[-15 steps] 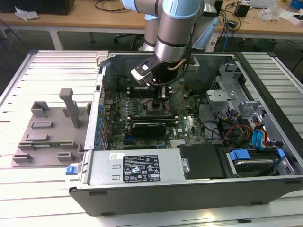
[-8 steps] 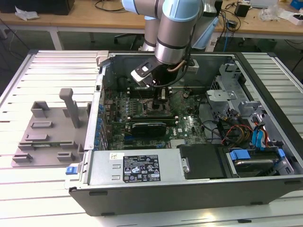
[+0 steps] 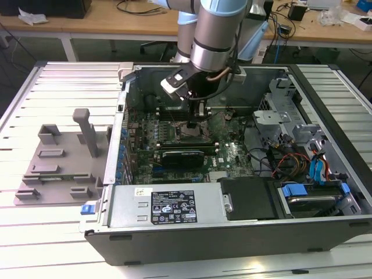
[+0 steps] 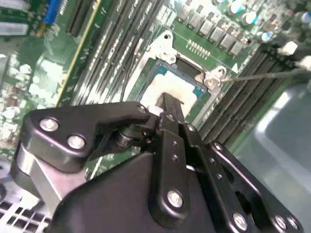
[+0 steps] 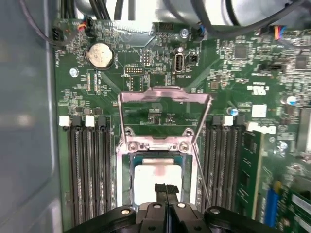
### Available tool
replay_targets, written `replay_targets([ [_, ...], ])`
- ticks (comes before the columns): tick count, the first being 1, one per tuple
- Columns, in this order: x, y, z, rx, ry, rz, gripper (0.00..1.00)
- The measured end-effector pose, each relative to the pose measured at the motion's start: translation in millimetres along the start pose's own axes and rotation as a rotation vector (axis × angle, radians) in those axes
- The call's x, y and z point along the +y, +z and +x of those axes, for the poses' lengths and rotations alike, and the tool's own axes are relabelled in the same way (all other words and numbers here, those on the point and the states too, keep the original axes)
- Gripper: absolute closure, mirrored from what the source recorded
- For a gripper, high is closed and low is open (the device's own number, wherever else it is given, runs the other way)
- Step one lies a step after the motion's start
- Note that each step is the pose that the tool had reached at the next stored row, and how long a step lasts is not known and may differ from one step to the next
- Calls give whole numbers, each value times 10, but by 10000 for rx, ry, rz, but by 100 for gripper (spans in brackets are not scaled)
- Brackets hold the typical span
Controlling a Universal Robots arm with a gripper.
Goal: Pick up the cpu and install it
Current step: 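Place the cpu into insertion slot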
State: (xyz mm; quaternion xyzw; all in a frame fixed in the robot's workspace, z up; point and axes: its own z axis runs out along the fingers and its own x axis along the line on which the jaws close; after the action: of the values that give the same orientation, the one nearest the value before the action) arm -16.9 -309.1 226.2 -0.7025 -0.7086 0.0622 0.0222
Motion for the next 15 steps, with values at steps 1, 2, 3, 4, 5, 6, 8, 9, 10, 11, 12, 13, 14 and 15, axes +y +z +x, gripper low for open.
replay_targets([
  [1, -2, -19, -1, 5, -1, 0, 89],
  [2, -4, -35, -2, 58, -9, -1, 89],
  [3, -6, -49, -2, 69, -8, -2, 89],
  [4, -8, -68, -3, 70, -8, -2, 89],
  [5, -13, -106, -5, 71, -9, -1, 89],
  [6, -18, -148, -8, 71, -11, -2, 89],
  [8, -28, -234, -13, 70, -13, -1, 89],
  [9, -35, -291, -16, 72, -14, -2, 89],
  [10, -41, -338, -19, 70, -13, -1, 89],
  [11, -49, -407, -23, 69, -13, -1, 89],
  [12, -54, -448, -25, 71, -14, -2, 89],
  [13, -59, -495, -28, 70, -13, -1, 89],
  [14, -70, -586, -33, 70, -13, -2, 89],
  [15, -76, -633, -35, 69, -13, -1, 89],
])
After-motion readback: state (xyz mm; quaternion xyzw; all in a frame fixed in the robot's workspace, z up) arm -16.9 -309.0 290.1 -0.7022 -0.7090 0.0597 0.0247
